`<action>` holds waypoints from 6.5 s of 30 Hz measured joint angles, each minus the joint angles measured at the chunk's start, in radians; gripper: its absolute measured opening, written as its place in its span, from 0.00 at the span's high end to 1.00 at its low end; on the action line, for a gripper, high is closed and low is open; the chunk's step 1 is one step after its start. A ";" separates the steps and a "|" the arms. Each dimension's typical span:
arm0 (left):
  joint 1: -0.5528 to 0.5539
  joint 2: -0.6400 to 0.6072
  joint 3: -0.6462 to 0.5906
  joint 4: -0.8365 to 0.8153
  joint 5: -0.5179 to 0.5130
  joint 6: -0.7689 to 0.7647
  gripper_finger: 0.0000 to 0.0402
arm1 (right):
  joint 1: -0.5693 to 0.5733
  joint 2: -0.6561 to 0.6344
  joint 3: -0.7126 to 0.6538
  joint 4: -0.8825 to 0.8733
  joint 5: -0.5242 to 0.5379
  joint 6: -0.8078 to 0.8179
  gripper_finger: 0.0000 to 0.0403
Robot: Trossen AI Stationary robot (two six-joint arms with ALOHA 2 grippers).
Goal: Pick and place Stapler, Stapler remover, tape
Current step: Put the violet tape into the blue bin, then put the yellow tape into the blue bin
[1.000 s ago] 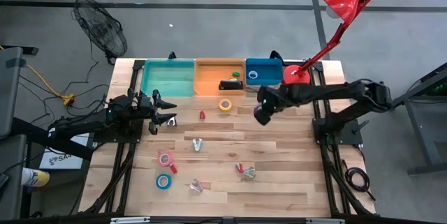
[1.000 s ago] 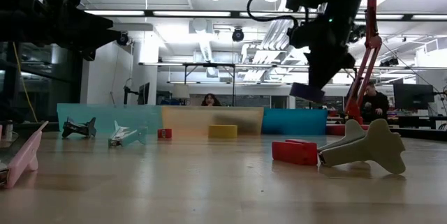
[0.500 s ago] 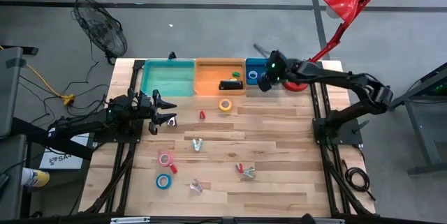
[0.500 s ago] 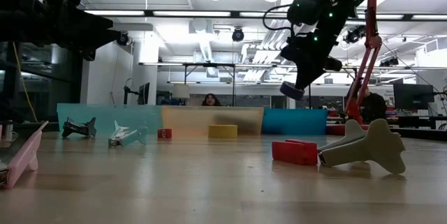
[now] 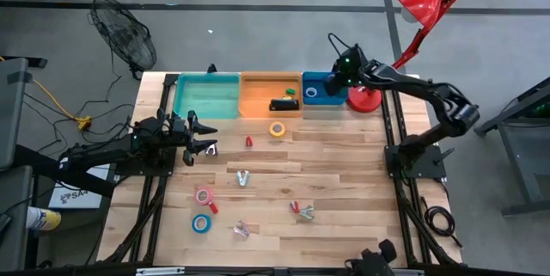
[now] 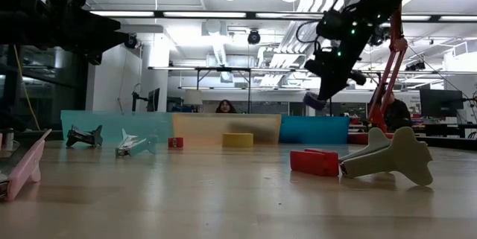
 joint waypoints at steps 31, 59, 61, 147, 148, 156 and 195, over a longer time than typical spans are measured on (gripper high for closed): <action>0.000 0.000 0.000 0.000 0.000 0.000 0.56 | -0.027 0.394 0.329 -0.353 -0.099 -0.045 0.93; 0.000 0.000 0.000 0.000 0.000 0.000 0.56 | -0.014 0.394 0.410 -0.463 -0.130 -0.085 0.62; 0.000 0.000 0.000 0.000 0.000 0.000 0.56 | -0.001 0.394 0.434 -0.484 -0.127 -0.087 0.61; 0.000 0.000 0.000 0.000 0.000 0.000 0.56 | 0.583 0.578 0.458 -0.129 -0.245 -0.438 0.63; 0.000 0.000 0.000 0.000 0.000 0.000 0.56 | 0.583 0.578 0.458 -0.132 -0.240 -0.438 0.64; 0.000 0.000 0.000 0.000 0.000 0.000 0.56 | 0.598 0.596 0.458 -0.140 -0.163 -0.440 0.77; 0.000 0.000 0.000 0.000 0.000 0.000 0.56 | 0.294 0.270 0.456 -0.530 0.139 -0.230 0.92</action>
